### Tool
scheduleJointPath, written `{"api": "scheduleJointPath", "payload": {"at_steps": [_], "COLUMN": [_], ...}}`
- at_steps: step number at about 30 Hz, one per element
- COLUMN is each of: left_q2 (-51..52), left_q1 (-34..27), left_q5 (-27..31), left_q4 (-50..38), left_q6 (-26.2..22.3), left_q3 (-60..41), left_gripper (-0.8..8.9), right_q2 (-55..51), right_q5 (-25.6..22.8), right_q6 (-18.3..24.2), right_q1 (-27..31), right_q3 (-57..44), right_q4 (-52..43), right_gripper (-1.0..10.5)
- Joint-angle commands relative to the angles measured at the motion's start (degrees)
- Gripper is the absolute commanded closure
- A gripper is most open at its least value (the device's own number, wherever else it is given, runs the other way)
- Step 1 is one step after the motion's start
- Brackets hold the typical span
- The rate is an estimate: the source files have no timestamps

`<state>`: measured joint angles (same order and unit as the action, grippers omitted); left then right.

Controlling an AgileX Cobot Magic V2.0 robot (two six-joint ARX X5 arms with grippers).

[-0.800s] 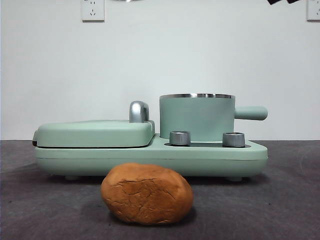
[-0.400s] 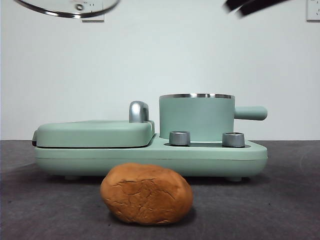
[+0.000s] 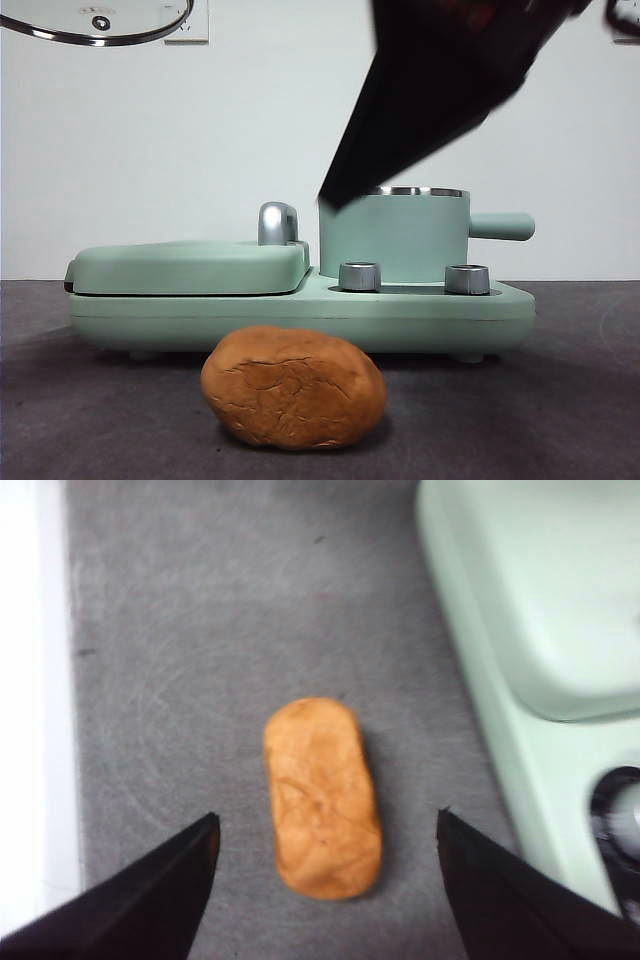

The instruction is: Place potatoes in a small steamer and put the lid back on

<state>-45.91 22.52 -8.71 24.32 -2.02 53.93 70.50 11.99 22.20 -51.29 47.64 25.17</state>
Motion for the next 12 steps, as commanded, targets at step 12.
{"api": "scheduleJointPath", "payload": {"at_steps": [12], "left_q2": [0.1], "left_q1": [0.3], "left_q5": [0.2], "left_q4": [0.5], "left_q6": [1.8], "left_q3": [0.9], "left_gripper": [8.00], "right_q2": [13.6], "right_q5": [0.5], "right_q6": [-0.8], "right_q1": [-1.1], "right_q3": [0.7], "right_q4": [-6.1], "right_gripper": [5.6]}}
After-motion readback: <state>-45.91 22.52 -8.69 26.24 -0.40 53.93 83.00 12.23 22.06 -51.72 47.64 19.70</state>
